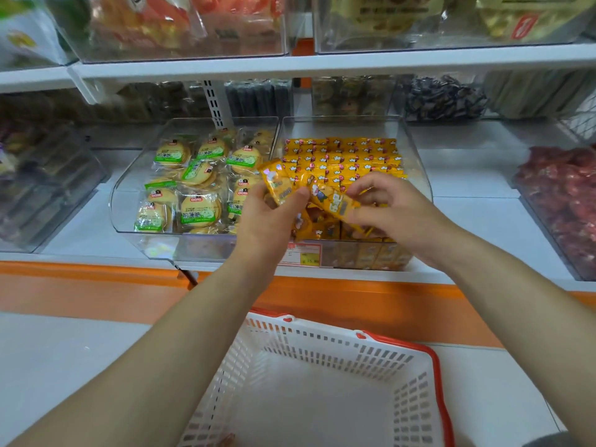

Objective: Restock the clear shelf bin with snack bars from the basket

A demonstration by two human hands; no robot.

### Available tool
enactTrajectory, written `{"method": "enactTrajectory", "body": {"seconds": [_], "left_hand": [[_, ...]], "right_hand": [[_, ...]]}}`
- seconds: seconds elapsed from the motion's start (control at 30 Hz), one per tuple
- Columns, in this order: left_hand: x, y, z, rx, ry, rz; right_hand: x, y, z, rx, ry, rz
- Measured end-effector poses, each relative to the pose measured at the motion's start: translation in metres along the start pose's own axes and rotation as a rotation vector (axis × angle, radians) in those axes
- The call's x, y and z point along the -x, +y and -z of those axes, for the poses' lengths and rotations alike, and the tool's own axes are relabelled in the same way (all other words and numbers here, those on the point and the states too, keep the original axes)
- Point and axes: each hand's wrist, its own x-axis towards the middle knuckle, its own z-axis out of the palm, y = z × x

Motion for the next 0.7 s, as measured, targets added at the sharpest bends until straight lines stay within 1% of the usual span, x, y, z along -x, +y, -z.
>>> {"method": "enactTrajectory", "body": {"seconds": [0.03,0.07,0.13,0.23,0.33,0.37,0.4,0.47,0.5,0.53,0.63,0.7], "left_hand": [[0.0,0.003,0.001,0.003,0.009,-0.008],[-0.001,0.005,0.002,-0.004,0.007,-0.023],[-0.001,0.009,0.002,-0.033,-0.018,-0.056],[0.001,0.013,0.0,-0.116,-0.081,-0.113],[-0.003,0.015,0.0,-0.23,-0.064,-0.192],[-0.004,0.015,0.001,-0.249,-0.056,-0.21],[-0.005,0.015,0.001,-0.261,-0.05,-0.221],[-0.007,0.012,0.001,-0.278,-0.047,-0.234],[-0.008,0.01,0.0,-0.284,-0.054,-0.241],[-0.008,0.008,-0.002,-0.29,-0.063,-0.252],[-0.01,0.004,-0.007,-0.313,-0.069,-0.291],[-0.012,0.004,-0.008,-0.322,-0.064,-0.318]], "right_hand": [[0.001,0.001,-0.002,0.118,-0.004,0.016],[0.0,0.0,-0.003,0.173,-0.004,0.031],[0.0,-0.001,-0.005,0.199,-0.004,0.06],[-0.001,-0.002,-0.007,0.316,0.018,0.155],[-0.006,-0.003,-0.002,0.441,-0.027,0.217],[-0.008,-0.004,0.003,0.497,-0.024,0.239],[-0.011,-0.003,0.01,0.561,0.017,0.259],[-0.016,-0.001,0.025,0.708,0.141,0.265],[-0.019,0.002,0.03,0.788,0.173,0.254],[-0.02,0.005,0.033,0.862,0.17,0.243],[-0.026,0.011,0.027,1.101,0.092,0.232],[-0.03,0.009,0.022,1.144,0.086,0.226]]}}
